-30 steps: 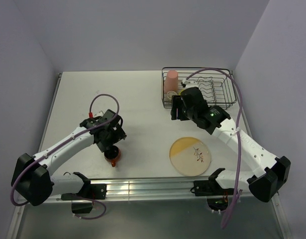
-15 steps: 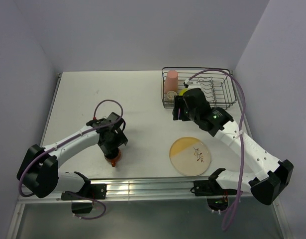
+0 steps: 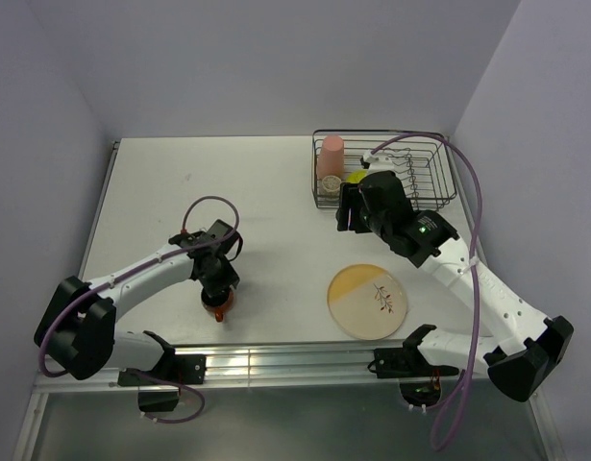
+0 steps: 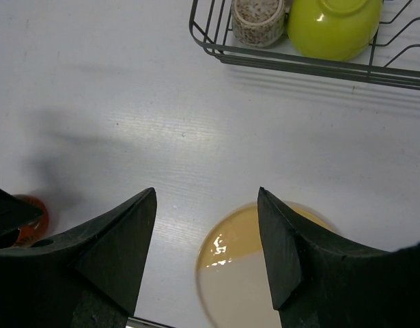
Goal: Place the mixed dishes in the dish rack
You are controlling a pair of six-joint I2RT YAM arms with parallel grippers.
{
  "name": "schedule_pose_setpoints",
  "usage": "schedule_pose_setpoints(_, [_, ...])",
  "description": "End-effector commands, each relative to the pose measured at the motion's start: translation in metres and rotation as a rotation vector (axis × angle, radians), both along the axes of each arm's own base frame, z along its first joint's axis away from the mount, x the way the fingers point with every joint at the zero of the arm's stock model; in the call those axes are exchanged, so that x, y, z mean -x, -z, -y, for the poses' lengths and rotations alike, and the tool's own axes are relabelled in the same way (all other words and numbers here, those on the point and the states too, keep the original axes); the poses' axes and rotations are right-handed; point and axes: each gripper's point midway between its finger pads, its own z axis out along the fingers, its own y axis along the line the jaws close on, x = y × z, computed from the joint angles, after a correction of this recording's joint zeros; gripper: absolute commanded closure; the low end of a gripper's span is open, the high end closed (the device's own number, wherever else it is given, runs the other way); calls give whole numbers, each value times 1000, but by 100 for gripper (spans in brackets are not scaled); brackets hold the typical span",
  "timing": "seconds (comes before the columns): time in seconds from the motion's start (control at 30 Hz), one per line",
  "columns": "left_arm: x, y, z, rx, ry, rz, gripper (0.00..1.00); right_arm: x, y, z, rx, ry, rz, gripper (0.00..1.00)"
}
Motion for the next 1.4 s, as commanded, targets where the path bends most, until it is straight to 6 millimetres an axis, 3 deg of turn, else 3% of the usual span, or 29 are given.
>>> schedule_pose_setpoints(0.0, [-4, -9, 2, 11, 19, 34, 65, 2, -11, 4, -5, 11, 30, 32])
schedule_pose_setpoints(0.03, [-4, -11, 2, 15, 21, 39, 73, 2, -10, 4, -5, 7, 24, 32])
schedule_pose_setpoints(0.07, [-6, -15, 3, 20, 26, 52, 99, 3, -7, 3, 1, 5, 12, 32])
schedule_pose_setpoints(0.23, [-25, -44, 16, 81, 99, 174, 100, 11, 0, -17, -54, -82, -54, 31])
schedule_pose_setpoints(0.43, [-64, -142, 59, 378, 238, 491, 100, 28, -1, -55, -217, -237, -106, 31])
schedule_pose_setpoints(0.47, [-67, -172, 79, 493, 329, 567, 100, 39, -2, -65, -271, -294, -128, 31])
schedule_pose_setpoints(0.53, [-72, -200, 93, 598, 385, 635, 100, 44, -10, -77, -338, -349, -116, 32])
schedule_pose_setpoints(0.57, [-72, -225, 107, 698, 449, 703, 100, 51, -16, -86, -387, -409, -115, 32])
schedule_pose_setpoints(0.67, [-68, -256, 119, 870, 488, 780, 100, 63, -25, -97, -450, -491, -123, 34])
schedule_pose_setpoints(0.7, [-63, -284, 126, 966, 558, 878, 100, 65, -30, -99, -467, -509, -110, 34])
schedule_pose_setpoints(0.77, [-58, -296, 126, 1071, 556, 896, 100, 71, -36, -103, -497, -552, -106, 35])
schedule_pose_setpoints(0.8, [-50, -318, 127, 1140, 614, 981, 100, 74, -38, -105, -506, -569, -104, 35])
schedule_pose_setpoints(1.0, [-38, -335, 123, 1361, 592, 1017, 100, 84, -54, -116, -595, -662, -69, 38])
schedule_pose_setpoints(1.03, [-28, -344, 117, 1445, 590, 1054, 100, 87, -56, -118, -613, -685, -74, 39])
schedule_pose_setpoints(1.37, [-11, -343, 83, 1854, 436, 1087, 100, 86, -59, -125, -679, -728, -33, 41])
